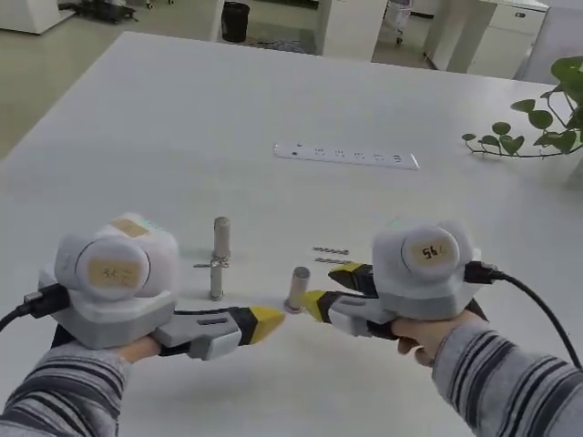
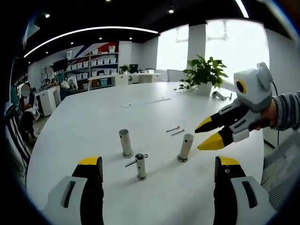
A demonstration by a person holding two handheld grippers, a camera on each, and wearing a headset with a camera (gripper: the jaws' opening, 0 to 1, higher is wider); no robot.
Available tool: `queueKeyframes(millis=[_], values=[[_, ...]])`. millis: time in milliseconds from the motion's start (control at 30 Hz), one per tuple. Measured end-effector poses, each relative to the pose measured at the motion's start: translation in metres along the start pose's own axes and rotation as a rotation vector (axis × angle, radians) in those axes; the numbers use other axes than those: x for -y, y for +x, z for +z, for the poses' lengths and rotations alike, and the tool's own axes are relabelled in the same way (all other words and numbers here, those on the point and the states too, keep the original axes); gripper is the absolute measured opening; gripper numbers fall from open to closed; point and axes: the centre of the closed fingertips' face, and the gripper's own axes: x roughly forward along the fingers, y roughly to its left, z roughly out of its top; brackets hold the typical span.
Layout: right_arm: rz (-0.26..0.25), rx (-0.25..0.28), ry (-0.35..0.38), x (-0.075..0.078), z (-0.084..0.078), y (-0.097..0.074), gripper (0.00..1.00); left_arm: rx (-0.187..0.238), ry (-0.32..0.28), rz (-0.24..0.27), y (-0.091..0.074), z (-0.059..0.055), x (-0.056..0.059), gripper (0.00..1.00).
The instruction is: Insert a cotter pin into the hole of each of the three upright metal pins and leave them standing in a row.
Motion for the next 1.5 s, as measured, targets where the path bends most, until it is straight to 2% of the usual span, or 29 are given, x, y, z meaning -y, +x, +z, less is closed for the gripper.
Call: queueKeyframes(millis=[133, 300, 600, 867, 1167, 1500], values=[[0.011, -0.032, -0.053, 0.009, -0.004, -0.001, 0.26, -0.003, 0.001, 0.000, 0.000, -0.001, 0.000, 0.99], [0.054, -0.088, -0.127, 0.017, -0.008, 0.002, 0.26, -0.001, 0.006, 0.002, -0.001, 0.001, -0.001, 0.99], [0.087, -0.179, -0.203, 0.041, -0.014, 0.014, 0.25, -0.004, -0.018, -0.002, -0.003, 0.001, -0.002, 0.99], [0.115, -0.245, -0.206, 0.057, -0.013, 0.024, 0.24, -0.014, -0.022, -0.004, -0.003, 0.002, -0.001, 0.99], [0.164, -0.326, -0.263, 0.072, -0.017, 0.037, 0.22, -0.022, -0.028, -0.007, -0.002, 0.001, 0.000, 0.99], [0.214, -0.395, -0.256, 0.082, -0.026, 0.047, 0.17, -0.028, -0.026, -0.017, 0.002, 0.000, 0.003, 0.99]])
